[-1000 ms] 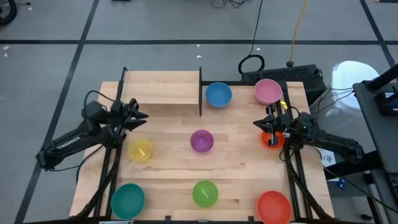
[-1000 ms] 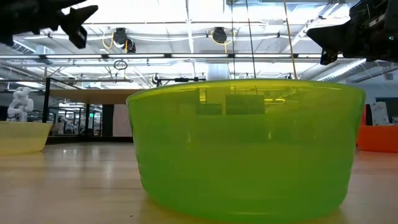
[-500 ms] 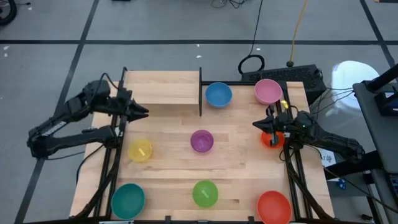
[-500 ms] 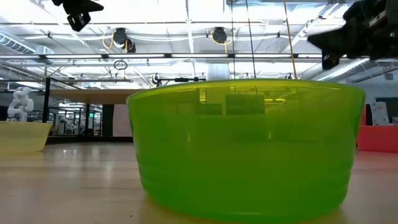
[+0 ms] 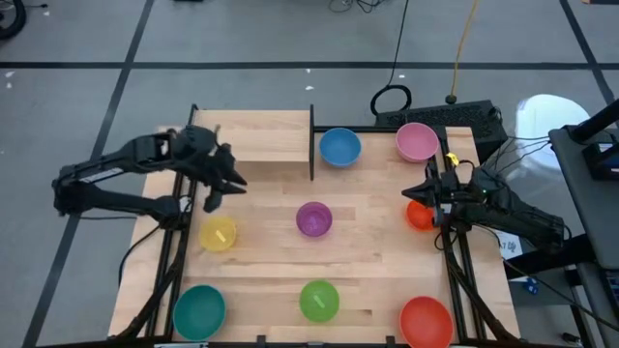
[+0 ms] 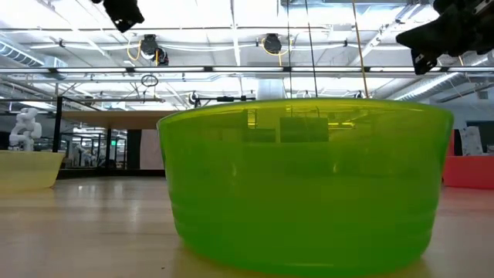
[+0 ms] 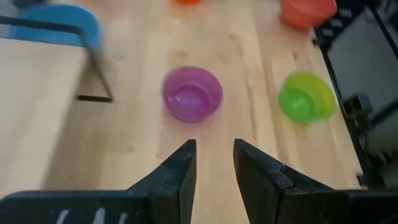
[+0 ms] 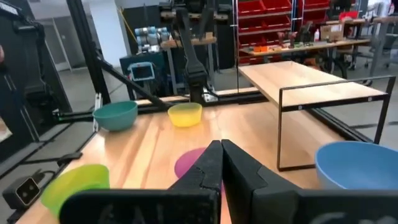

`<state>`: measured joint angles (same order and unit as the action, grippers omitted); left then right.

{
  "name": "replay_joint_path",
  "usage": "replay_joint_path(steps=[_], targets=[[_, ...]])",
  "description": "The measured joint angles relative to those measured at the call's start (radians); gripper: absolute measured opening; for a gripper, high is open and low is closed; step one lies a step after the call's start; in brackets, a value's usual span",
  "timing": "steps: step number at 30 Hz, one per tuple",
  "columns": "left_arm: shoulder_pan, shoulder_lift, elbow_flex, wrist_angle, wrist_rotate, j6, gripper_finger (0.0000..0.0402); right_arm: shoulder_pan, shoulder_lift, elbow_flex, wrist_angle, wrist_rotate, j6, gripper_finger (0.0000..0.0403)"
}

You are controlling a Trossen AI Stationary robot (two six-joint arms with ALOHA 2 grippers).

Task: Place and stack bowls onto a shelf
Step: Put the yellow bowl on the shelf

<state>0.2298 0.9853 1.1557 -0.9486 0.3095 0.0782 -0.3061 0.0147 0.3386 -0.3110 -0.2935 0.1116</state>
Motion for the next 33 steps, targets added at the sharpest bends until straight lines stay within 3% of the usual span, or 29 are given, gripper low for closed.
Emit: replay_joint_path(steps=[10,17,25,33], targets=[[-0.293,0.082,0.0,-0.228,0.003,-0.195,0.0111,0.0,0.0,0.0,-0.002,0.001,0.0,0.0],[-0.544,0.084,0.0,-0.268,0.001,-0.414,0.0111,0.0,0.0,0.001,-0.002,0.002,0.0,0.0],[-0.811,0.143,0.0,-0.285,-0.199,-0.549,0.0111,0.0,0.0,0.001,-0.002,0.002,0.0,0.0],[-0.952,0.248,-0.001,-0.273,-0.206,-0.667,0.0111,0.0,0.0,0.001,-0.002,0.002,0.0,0.0]])
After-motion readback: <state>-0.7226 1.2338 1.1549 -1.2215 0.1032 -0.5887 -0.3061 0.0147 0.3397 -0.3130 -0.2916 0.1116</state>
